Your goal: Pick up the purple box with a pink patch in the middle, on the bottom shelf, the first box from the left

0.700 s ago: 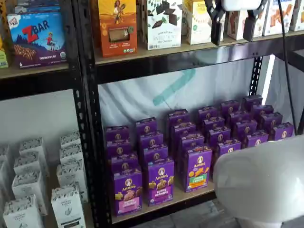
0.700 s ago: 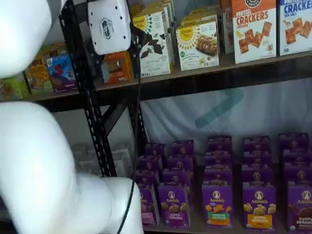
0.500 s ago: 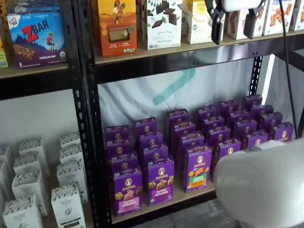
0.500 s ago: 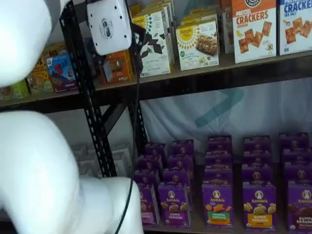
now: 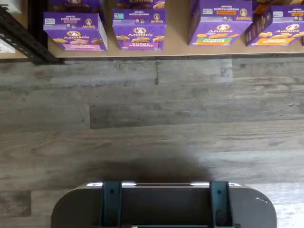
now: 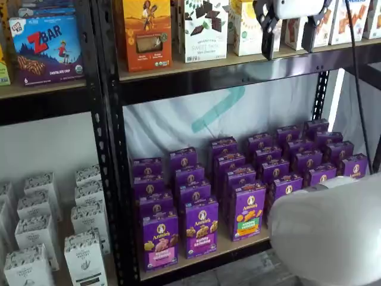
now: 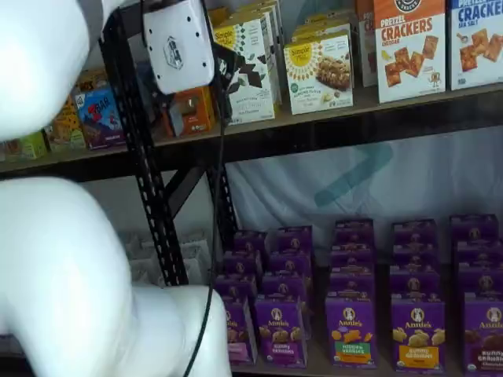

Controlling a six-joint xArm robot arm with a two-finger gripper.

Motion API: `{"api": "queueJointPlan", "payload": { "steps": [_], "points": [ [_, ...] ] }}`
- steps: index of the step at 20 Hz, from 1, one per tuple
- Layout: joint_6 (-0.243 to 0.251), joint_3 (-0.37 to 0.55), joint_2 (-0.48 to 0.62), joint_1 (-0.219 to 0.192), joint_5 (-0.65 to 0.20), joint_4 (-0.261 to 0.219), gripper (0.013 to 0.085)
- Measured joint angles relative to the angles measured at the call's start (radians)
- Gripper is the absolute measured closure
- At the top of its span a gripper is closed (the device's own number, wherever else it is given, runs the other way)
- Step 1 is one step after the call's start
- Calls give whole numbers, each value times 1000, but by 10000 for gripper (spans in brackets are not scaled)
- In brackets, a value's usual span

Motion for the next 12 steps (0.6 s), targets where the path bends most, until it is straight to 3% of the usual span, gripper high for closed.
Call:
{"api": "queueJointPlan", "payload": {
  "steps": [7,12],
  "points": [
    [43,79,-8,45,-73,-17,130],
    [59,167,-24,54,-152,4,130]
  ]
}}
